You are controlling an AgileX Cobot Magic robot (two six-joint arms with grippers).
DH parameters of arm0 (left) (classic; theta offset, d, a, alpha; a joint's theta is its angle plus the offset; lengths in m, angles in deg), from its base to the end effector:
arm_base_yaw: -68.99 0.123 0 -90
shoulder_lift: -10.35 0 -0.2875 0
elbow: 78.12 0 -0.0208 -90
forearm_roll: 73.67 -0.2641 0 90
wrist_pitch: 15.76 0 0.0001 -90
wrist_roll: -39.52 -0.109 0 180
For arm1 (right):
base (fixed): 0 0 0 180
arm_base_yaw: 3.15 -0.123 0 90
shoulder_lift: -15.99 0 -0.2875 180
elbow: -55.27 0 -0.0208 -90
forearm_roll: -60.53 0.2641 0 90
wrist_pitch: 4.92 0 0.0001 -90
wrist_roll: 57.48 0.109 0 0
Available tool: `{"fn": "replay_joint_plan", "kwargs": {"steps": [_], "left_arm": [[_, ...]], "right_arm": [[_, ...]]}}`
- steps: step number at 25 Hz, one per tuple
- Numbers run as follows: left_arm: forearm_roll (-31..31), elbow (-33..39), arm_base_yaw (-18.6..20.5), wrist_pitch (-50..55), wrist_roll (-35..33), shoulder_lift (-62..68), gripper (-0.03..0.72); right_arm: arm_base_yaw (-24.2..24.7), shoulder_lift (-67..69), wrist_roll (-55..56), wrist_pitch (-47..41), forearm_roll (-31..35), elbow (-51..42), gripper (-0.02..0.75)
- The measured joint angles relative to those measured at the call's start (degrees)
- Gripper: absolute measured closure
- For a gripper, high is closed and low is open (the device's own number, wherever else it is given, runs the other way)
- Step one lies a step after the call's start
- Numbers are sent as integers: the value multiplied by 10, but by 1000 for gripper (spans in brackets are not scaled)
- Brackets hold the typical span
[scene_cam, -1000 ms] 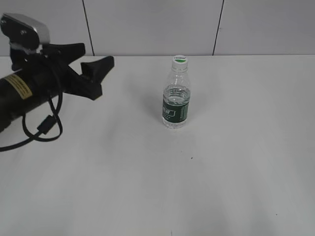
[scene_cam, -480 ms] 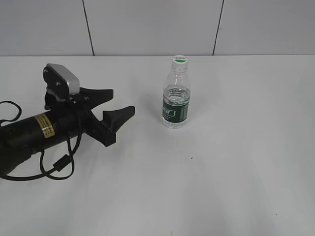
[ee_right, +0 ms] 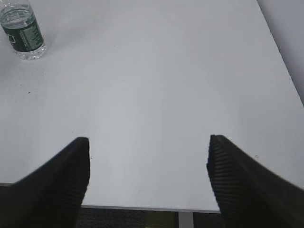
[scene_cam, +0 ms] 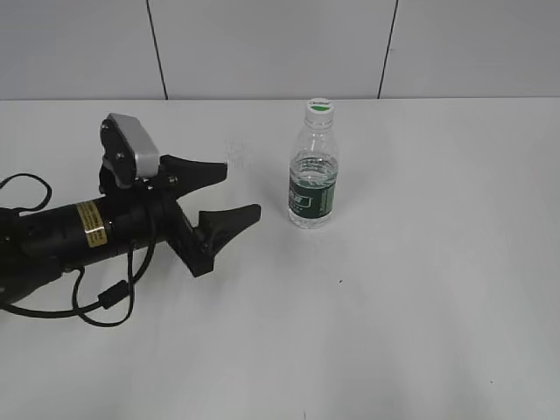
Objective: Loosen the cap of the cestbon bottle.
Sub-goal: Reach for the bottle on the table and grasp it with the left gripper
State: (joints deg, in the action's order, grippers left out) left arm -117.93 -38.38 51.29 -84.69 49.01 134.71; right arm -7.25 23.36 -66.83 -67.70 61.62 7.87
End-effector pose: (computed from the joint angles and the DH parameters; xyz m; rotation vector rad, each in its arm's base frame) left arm 0.2980 -0.1696 0.0942 0.9049 1.5459 -0.7291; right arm 0.0150 0.0029 0.2787 -0.2418 2.0374 -0.0342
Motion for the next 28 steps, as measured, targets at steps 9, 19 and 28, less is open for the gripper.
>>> {"fn": "replay_joint_plan", "kwargs": {"steps": [9, 19, 28], "left_arm": [[22, -38, -42, -2, 0, 27, 100], [69, -87, -82, -3, 0, 89, 98], [127, -144, -115, -3, 1, 148, 98]], "right_arm": [[0, 0, 0, 0, 0, 0, 150], [0, 0, 0, 0, 0, 0, 150], [0, 0, 0, 0, 0, 0, 150]]}}
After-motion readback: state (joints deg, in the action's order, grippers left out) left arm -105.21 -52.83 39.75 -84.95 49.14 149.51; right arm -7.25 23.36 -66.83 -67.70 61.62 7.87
